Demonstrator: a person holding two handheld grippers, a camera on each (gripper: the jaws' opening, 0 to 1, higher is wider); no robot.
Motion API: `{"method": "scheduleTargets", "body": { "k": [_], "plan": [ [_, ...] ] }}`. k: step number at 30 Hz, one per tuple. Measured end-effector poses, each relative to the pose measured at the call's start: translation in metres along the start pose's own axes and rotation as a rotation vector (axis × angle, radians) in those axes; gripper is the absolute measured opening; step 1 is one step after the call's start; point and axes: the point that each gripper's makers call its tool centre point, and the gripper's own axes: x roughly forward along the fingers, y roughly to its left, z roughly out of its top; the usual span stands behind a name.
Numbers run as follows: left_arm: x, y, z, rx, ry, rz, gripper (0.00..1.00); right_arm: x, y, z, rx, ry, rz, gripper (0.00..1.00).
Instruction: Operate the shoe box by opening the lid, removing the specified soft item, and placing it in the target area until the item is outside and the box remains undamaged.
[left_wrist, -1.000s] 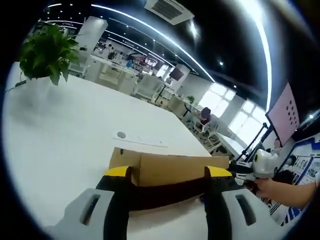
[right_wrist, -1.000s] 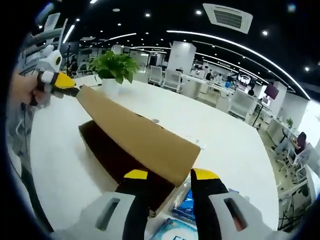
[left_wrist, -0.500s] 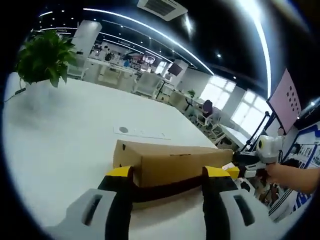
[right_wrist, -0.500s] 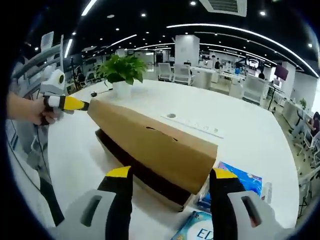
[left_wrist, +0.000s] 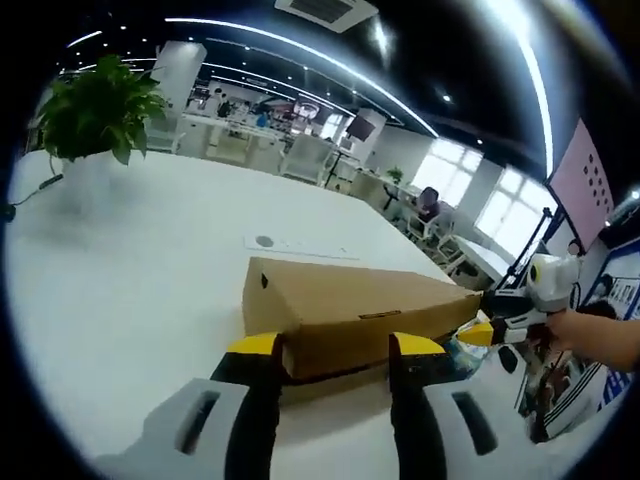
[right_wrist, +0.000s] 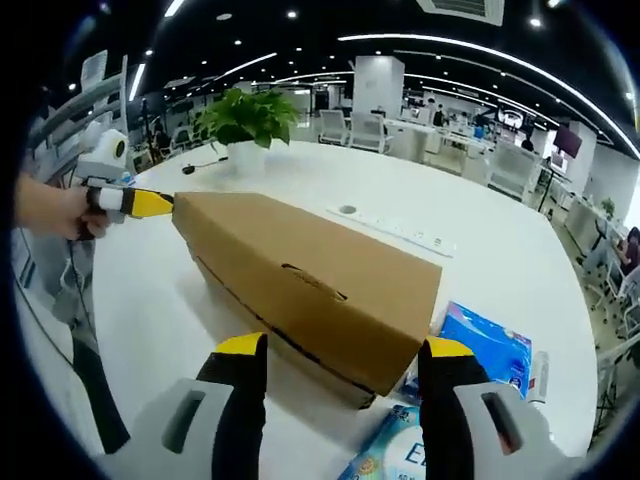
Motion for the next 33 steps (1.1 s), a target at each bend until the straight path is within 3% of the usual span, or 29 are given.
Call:
{"method": "scheduleTargets", "body": {
  "k": [3,19,22,25,29,31,33],
  "plan": [
    [0.001,0.003,-0.006,0.013,0.026,0.004,0.41,0.001,-0.002,-0.008,0.002,0.033,-0.006,0.53],
    [0.002,0.011,-0.011,-0.041,0.041,0.021,0.35,0.004,-0.001,-0.012,0.011,0.041,0.008,0.55],
    [0.000,0.012,-0.007,-0.118,0.014,0.006,0.33,0.002,-0.002,-0.011,0.022,0.026,0.010,0.55],
    [-0.001,0.017,-0.010,-0.174,0.040,-0.008,0.31,0.002,-0.001,-0.014,0.050,0.038,0.014,0.52],
    [-0.003,0.020,-0.006,-0.176,0.024,-0.002,0.34,-0.002,-0.002,-0.018,0.096,0.049,0.012,0.49],
    [-0.006,0.020,-0.001,-0.238,0.008,-0.019,0.37,-0.011,-0.002,-0.021,0.126,0.065,0.006,0.46],
    [-0.011,0.017,0.005,-0.352,-0.018,-0.061,0.40,-0.022,-0.011,-0.012,0.165,-0.010,-0.045,0.46]
  ]
}}
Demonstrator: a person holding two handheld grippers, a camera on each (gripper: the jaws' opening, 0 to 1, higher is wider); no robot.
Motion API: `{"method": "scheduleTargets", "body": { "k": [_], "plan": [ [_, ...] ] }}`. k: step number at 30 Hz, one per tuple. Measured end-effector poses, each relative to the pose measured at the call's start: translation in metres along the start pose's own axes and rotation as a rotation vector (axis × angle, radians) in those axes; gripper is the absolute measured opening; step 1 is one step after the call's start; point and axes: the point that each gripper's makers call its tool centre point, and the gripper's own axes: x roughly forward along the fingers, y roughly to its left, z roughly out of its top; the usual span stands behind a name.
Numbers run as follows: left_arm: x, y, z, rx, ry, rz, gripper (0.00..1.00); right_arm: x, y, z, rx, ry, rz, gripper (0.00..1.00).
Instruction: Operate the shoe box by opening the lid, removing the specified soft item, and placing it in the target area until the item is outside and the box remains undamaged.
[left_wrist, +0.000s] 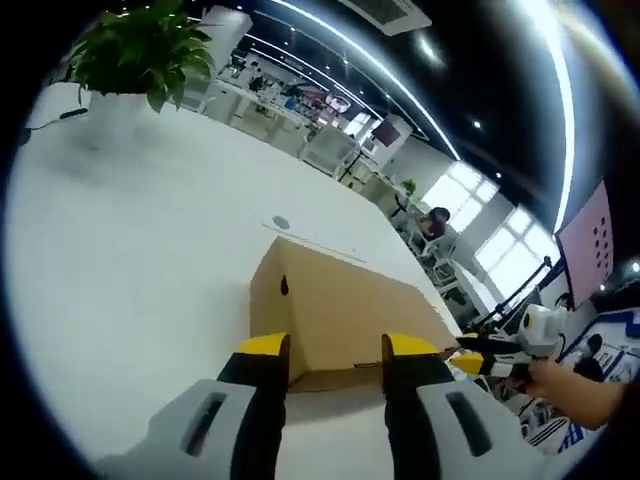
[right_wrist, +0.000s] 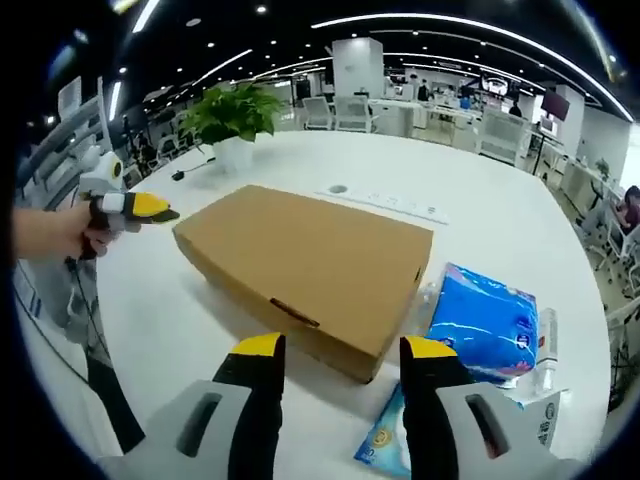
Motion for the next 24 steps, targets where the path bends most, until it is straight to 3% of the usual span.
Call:
{"method": "scheduleTargets", "body": {
  "k": [6,10,12,13,14,15,17,20,24],
  "plan": [
    [-0.015,-0.001,0.007,-0.200,-0.039,-0.071,0.51,-0.026,-0.001,0.013,0.257,-0.114,0.043,0.51],
    [-0.023,-0.009,0.002,-0.335,-0.045,-0.136,0.55,-0.035,0.008,0.021,0.441,-0.189,0.124,0.58],
    [-0.025,-0.010,-0.002,-0.380,-0.040,-0.147,0.55,-0.039,0.011,0.022,0.514,-0.213,0.123,0.52],
    [-0.026,-0.011,-0.006,-0.385,-0.040,-0.145,0.55,-0.042,0.023,0.026,0.590,-0.241,0.190,0.51],
    [-0.027,-0.012,-0.009,-0.391,-0.039,-0.148,0.56,-0.042,0.026,0.025,0.602,-0.241,0.200,0.53],
    [-0.028,-0.012,-0.011,-0.402,-0.039,-0.144,0.56,-0.041,0.029,0.022,0.653,-0.242,0.209,0.55],
    [-0.028,-0.015,-0.017,-0.438,-0.034,-0.150,0.58,-0.037,0.029,0.014,0.658,-0.243,0.200,0.59],
    [-0.027,-0.020,-0.022,-0.499,-0.022,-0.173,0.60,-0.034,0.035,0.000,0.741,-0.204,0.217,0.56],
    [-0.027,-0.024,-0.029,-0.486,-0.021,-0.173,0.61,-0.034,0.037,-0.004,0.849,-0.250,0.238,0.58]
  ]
}}
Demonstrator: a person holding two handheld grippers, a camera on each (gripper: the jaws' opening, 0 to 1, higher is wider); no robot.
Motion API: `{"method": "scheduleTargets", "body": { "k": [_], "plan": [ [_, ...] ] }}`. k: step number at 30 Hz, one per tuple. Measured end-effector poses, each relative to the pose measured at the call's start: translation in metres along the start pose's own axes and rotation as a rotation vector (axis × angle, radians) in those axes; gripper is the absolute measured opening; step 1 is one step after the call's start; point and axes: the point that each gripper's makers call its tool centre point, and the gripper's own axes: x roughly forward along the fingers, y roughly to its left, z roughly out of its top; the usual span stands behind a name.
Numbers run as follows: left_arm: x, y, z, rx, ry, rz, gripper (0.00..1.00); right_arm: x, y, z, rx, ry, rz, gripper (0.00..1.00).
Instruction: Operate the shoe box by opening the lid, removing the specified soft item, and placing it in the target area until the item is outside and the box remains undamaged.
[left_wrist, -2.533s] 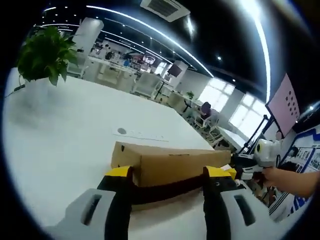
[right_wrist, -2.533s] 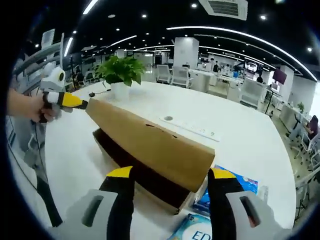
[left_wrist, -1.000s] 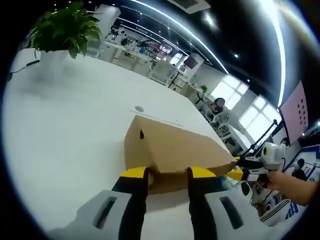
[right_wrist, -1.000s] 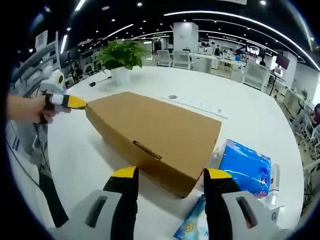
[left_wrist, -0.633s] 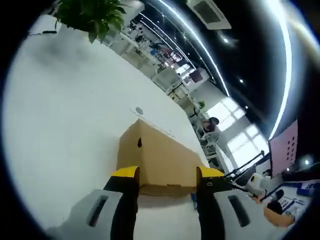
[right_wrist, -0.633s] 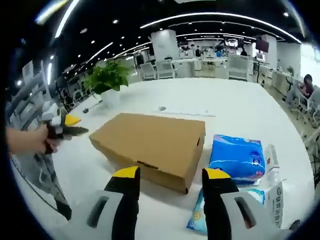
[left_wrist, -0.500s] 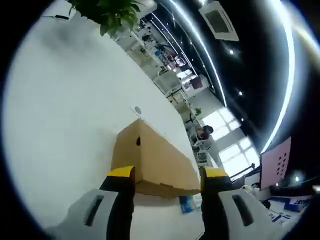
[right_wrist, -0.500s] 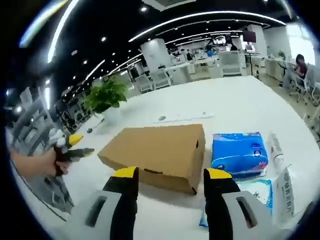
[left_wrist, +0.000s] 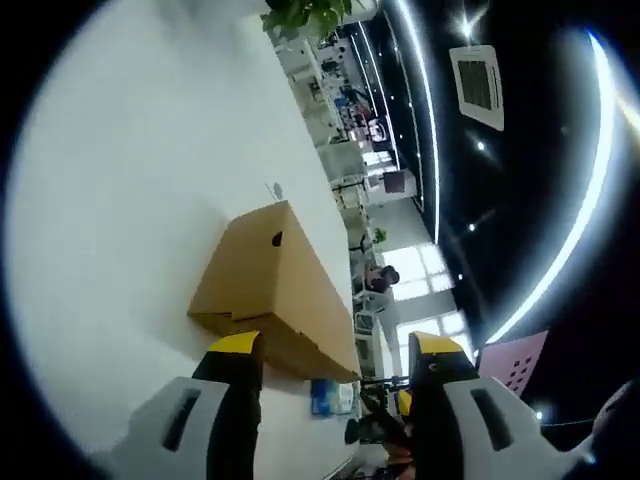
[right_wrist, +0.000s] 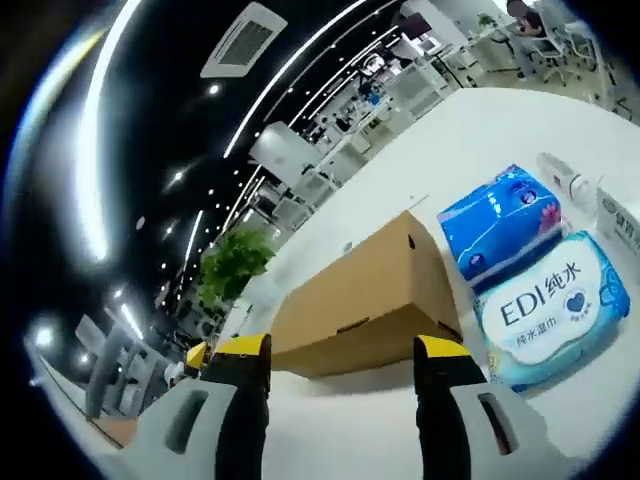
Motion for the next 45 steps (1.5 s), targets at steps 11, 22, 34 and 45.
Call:
{"method": "scheduleTargets", "body": {
  "k": [11,22,34,45],
  "plan": [
    [0.001,0.001,-0.011,-0.111,-0.106,0.006,0.61,0.001,0.001,-0.003,0.407,-0.138,0.077,0.60],
    [0.013,0.027,-0.011,-0.307,-0.164,0.024,0.64,0.020,-0.013,-0.015,0.518,-0.160,0.056,0.59],
    [0.018,0.040,0.004,-0.321,-0.251,0.041,0.57,0.022,-0.037,-0.005,0.699,-0.281,0.012,0.62],
    [0.030,0.051,0.004,-0.310,-0.252,0.064,0.49,0.033,-0.051,-0.003,0.712,-0.336,-0.044,0.48]
  ]
}}
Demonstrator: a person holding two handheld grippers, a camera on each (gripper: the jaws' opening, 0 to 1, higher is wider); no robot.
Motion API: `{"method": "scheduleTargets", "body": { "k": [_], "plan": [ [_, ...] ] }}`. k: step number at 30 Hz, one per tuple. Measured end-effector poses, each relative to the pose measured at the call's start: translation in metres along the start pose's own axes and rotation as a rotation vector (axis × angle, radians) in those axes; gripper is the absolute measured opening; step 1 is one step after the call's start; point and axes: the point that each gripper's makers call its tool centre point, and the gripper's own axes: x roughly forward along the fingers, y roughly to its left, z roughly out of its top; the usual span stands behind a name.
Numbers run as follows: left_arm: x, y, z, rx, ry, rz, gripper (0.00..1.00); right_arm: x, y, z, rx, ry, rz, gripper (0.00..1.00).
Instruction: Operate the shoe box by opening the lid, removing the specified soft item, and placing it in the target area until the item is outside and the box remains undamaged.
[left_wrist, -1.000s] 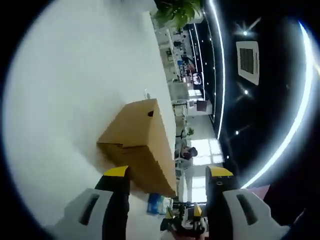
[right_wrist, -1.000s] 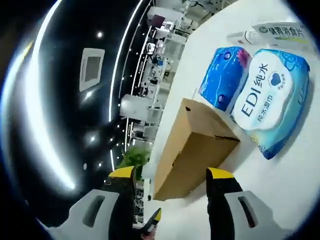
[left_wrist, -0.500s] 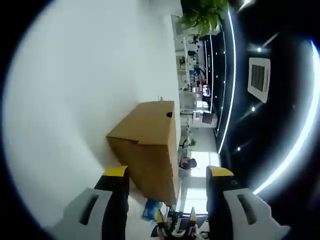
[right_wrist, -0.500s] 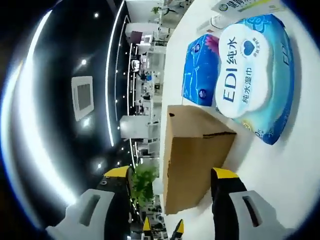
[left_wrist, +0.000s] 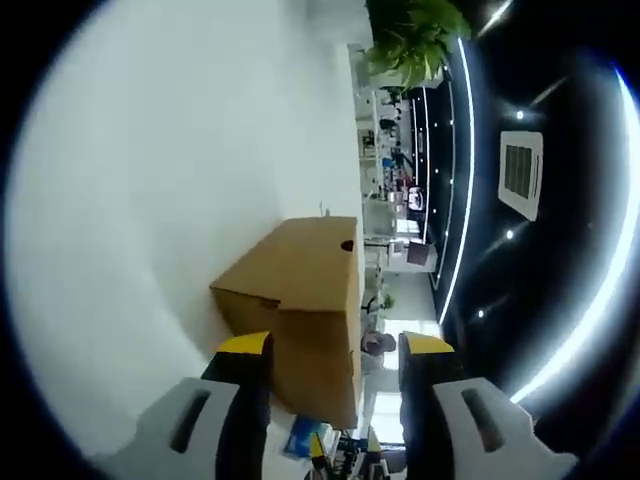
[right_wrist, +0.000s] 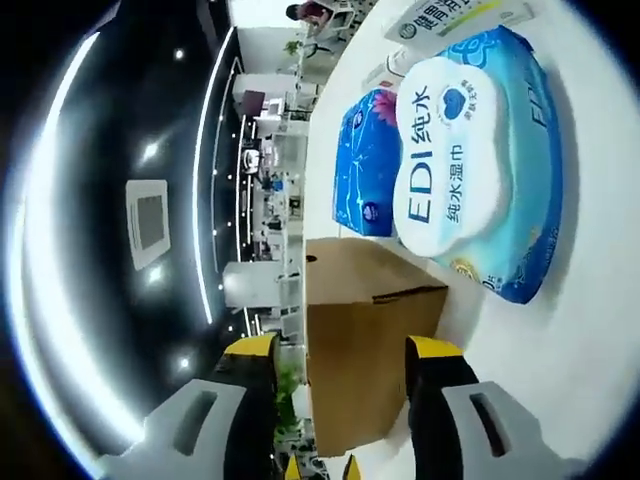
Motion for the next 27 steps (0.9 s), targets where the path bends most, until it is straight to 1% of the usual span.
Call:
{"method": "scheduleTargets", "body": {
  "k": [2,3,4,5,6,7,9,11,14,15,16,17,18,19,21,23,25,27],
  "plan": [
    [0.000,0.001,0.003,-0.004,-0.020,0.003,0.50,0.001,0.000,0.003,-0.003,-0.014,0.005,0.43],
    [0.001,0.003,0.005,0.001,-0.030,0.009,0.50,0.001,-0.002,0.007,-0.022,-0.042,-0.003,0.41],
    [0.003,0.007,0.005,0.009,-0.032,0.024,0.49,0.002,-0.003,0.008,-0.023,-0.051,0.003,0.40],
    [0.006,0.009,0.005,-0.002,-0.042,0.026,0.48,0.003,-0.005,0.008,-0.009,-0.053,0.004,0.40],
    [0.007,0.007,0.006,-0.014,-0.048,0.012,0.47,0.004,-0.007,0.008,0.017,-0.051,0.001,0.40],
    [0.009,0.006,0.005,-0.014,-0.042,0.004,0.46,0.005,-0.009,0.008,0.023,-0.050,0.002,0.40],
    [0.011,0.002,0.004,-0.010,-0.050,0.000,0.46,0.006,-0.007,0.008,0.015,-0.058,0.013,0.40],
    [0.013,0.003,0.002,-0.013,-0.043,0.001,0.45,0.007,-0.007,0.008,0.013,-0.053,0.018,0.40],
    [0.014,0.005,0.006,-0.035,-0.064,-0.003,0.46,0.009,-0.008,0.006,0.008,-0.051,0.021,0.40],
    [0.014,0.004,0.005,-0.032,-0.060,-0.003,0.46,0.010,-0.006,0.007,0.009,-0.056,0.029,0.39],
    [0.012,0.005,0.007,0.007,-0.062,0.009,0.46,0.012,-0.004,0.008,0.005,-0.058,0.035,0.36],
    [0.012,0.006,0.008,0.022,-0.065,0.019,0.46,0.014,-0.003,0.006,0.001,-0.047,0.034,0.32],
    [0.013,0.006,0.007,0.017,-0.061,0.016,0.46,0.014,-0.003,0.006,0.000,-0.042,0.032,0.29],
    [0.013,0.007,0.008,0.010,-0.057,0.011,0.44,0.014,-0.003,0.007,-0.002,-0.050,0.030,0.29],
    [0.012,0.012,0.010,-0.009,-0.060,0.031,0.35,0.015,-0.003,0.008,-0.007,-0.055,0.032,0.29],
    [0.011,0.013,0.012,-0.020,-0.065,0.043,0.30,0.016,-0.004,0.008,-0.004,-0.057,0.034,0.29],
    [0.011,0.014,0.013,-0.025,-0.065,0.041,0.30,0.016,-0.004,0.008,-0.009,-0.059,0.032,0.27],
    [0.011,0.017,0.016,-0.012,-0.079,0.054,0.29,0.017,-0.004,0.008,-0.004,-0.060,0.028,0.27]
  ]
}}
